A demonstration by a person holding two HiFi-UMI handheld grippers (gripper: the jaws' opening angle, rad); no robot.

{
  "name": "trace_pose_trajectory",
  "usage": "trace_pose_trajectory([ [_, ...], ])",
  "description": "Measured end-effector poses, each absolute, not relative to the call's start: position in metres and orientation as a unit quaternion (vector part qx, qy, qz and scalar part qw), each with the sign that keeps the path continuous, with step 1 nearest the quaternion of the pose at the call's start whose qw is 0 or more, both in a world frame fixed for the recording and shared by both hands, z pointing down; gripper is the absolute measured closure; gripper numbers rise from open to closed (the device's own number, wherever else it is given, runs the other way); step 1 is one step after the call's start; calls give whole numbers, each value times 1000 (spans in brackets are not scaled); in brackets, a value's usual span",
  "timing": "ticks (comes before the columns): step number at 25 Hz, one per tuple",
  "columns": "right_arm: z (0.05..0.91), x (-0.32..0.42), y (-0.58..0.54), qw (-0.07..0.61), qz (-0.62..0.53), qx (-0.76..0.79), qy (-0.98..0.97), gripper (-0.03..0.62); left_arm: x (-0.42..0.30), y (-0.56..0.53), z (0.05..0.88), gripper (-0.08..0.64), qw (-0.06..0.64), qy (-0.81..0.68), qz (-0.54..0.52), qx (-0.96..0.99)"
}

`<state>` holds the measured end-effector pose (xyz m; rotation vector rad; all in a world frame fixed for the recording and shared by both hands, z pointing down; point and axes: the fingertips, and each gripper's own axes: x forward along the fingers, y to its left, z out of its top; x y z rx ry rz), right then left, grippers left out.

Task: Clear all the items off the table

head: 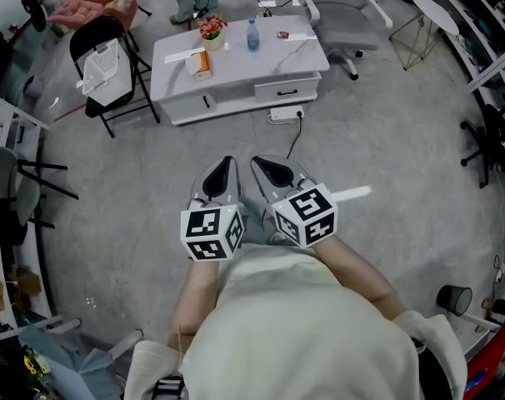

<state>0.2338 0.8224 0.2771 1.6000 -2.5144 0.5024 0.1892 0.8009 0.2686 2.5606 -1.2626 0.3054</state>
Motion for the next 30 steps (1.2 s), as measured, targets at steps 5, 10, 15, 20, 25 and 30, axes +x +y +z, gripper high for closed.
trace_pose_trajectory([
  [5, 275, 241, 804, 56, 165, 534, -827, 598, 189, 779, 270, 549, 138, -435, 104, 884],
  [10, 275, 241, 780, 55, 163, 533, -828, 598, 192, 754, 271, 549, 140, -435, 107, 883],
  [15, 274, 241, 749, 56, 159, 534, -829, 598, 194, 726, 273, 549, 143, -431, 110, 884],
  [20, 277, 244, 717, 57, 160, 535, -828, 598, 194, 694, 275, 549, 148, -433, 107, 883],
  [25, 280, 243, 685, 62, 163, 533, -828, 598, 195, 663, 277, 549, 154, -432, 109, 882],
  [30, 275, 240, 652, 60, 167, 535, -826, 598, 192, 630, 273, 549, 156, -428, 113, 883],
])
